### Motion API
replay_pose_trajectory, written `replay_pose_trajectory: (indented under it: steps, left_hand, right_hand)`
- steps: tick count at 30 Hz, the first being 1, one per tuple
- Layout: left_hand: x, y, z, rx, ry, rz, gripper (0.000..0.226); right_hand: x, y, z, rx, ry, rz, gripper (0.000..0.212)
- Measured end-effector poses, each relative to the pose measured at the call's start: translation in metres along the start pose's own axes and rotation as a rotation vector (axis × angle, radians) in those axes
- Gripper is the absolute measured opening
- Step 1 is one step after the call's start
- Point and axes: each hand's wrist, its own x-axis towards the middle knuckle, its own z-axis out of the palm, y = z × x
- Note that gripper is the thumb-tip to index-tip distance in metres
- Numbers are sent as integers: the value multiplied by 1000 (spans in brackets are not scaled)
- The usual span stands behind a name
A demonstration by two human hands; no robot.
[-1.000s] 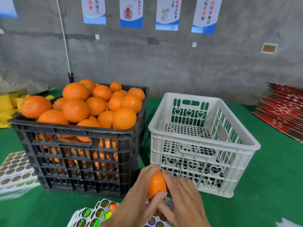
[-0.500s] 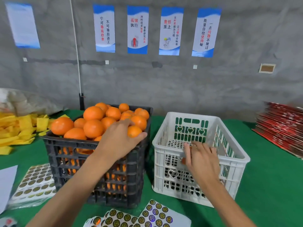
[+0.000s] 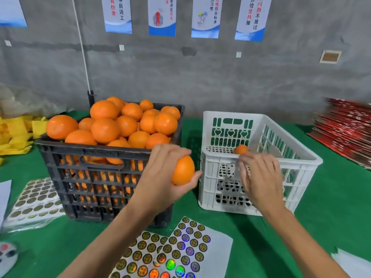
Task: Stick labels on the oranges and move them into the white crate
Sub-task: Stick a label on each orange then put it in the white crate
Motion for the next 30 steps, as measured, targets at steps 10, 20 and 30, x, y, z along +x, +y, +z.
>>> replay_pose_trajectory:
  steps: [10, 20, 30]
  left_hand:
    - [-124, 3, 72, 174, -718, 140, 81]
    - [-138, -11, 78, -107, -751, -380, 63]
    - [-139, -13, 77, -121, -731, -343, 56]
  right_hand:
    - [-129, -77, 7, 596, -868, 130, 54]
    - [-128, -70, 10, 624, -1043, 74, 71]
    - [-122, -78, 11, 919, -891, 450, 20]
